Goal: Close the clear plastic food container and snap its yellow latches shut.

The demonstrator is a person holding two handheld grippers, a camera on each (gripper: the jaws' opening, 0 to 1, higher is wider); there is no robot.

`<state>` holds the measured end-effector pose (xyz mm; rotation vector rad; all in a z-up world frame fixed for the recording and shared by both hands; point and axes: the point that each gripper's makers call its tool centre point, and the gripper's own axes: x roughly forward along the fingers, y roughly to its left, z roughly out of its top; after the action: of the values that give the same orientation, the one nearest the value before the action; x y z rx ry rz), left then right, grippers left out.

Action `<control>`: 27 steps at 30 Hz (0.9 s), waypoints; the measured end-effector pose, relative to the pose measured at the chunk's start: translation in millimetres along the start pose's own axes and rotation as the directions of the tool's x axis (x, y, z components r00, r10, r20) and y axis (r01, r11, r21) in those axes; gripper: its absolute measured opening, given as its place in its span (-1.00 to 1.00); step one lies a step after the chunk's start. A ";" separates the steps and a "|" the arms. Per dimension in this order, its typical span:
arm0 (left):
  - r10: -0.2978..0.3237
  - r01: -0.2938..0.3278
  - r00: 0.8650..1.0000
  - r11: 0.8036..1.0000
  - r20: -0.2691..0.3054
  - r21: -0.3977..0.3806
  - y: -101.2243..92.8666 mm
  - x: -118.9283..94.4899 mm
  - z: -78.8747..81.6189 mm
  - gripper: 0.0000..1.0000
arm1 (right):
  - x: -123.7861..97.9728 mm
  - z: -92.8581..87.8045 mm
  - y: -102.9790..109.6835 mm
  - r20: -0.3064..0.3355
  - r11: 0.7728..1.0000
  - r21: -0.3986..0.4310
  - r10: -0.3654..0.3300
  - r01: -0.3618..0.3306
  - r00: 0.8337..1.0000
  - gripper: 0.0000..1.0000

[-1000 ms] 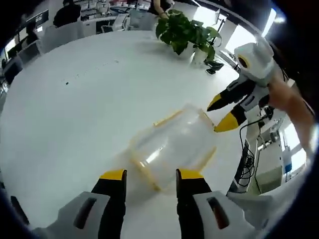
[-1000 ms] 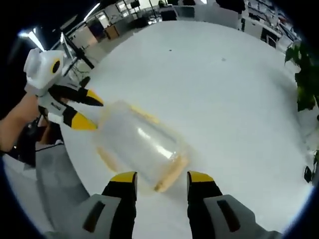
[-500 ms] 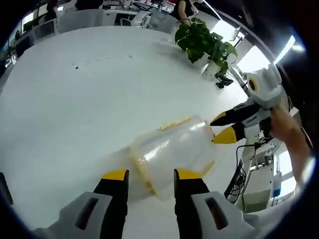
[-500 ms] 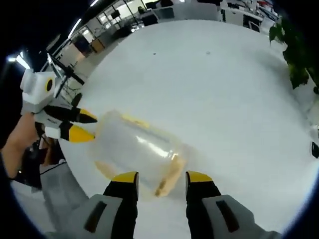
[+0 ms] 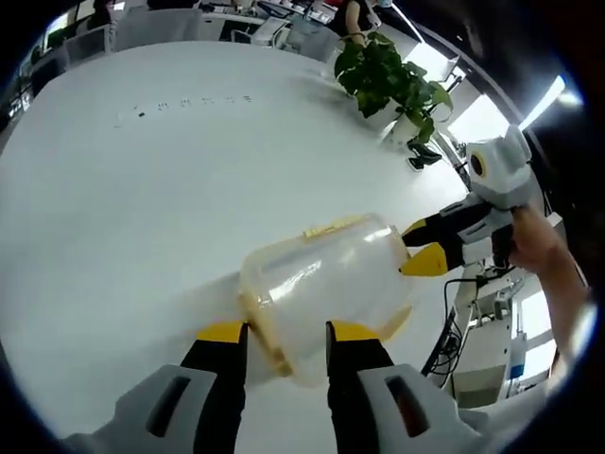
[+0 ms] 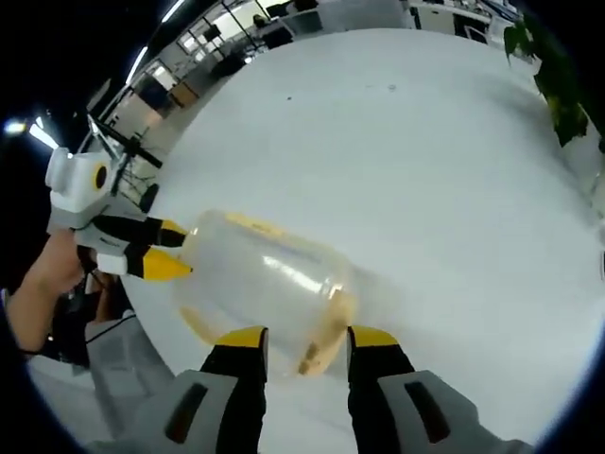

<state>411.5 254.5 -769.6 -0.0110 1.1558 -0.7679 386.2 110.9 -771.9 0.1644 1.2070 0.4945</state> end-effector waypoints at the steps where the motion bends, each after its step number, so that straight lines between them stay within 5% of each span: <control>1: 0.002 -0.002 1.000 1.000 0.001 0.010 0.6 -0.2 0.2 -0.37 | 0.2 0.0 0.1 -0.002 1.000 -0.003 -0.001 0.001 1.000 -0.38; 12: 0.013 -0.013 1.000 0.999 -0.012 0.039 -1.9 1.1 -0.4 -0.48 | 2.6 -1.0 1.6 -0.020 1.000 0.002 0.010 -0.010 1.000 -0.47; 13: 0.021 -0.020 1.000 0.998 -0.015 0.066 -0.2 0.9 0.1 -0.49 | 6.7 -1.1 17.9 -0.022 0.996 0.053 0.070 -0.068 0.997 -0.50; 14: 0.008 -0.007 1.000 0.997 -0.022 0.076 -3.8 1.4 -0.7 -0.52 | 8.6 -1.1 8.4 -0.029 1.000 -0.008 0.020 -0.020 0.999 -0.50; 27: 0.016 -0.015 1.000 0.998 -0.019 0.059 -2.9 -0.8 0.9 -0.50 | 2.8 0.9 1.8 -0.029 1.000 -0.003 0.011 -0.011 1.000 -0.48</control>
<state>410.5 252.4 -767.5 0.0544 1.1505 -0.7893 387.3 113.8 -773.3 0.1612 1.2341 0.5099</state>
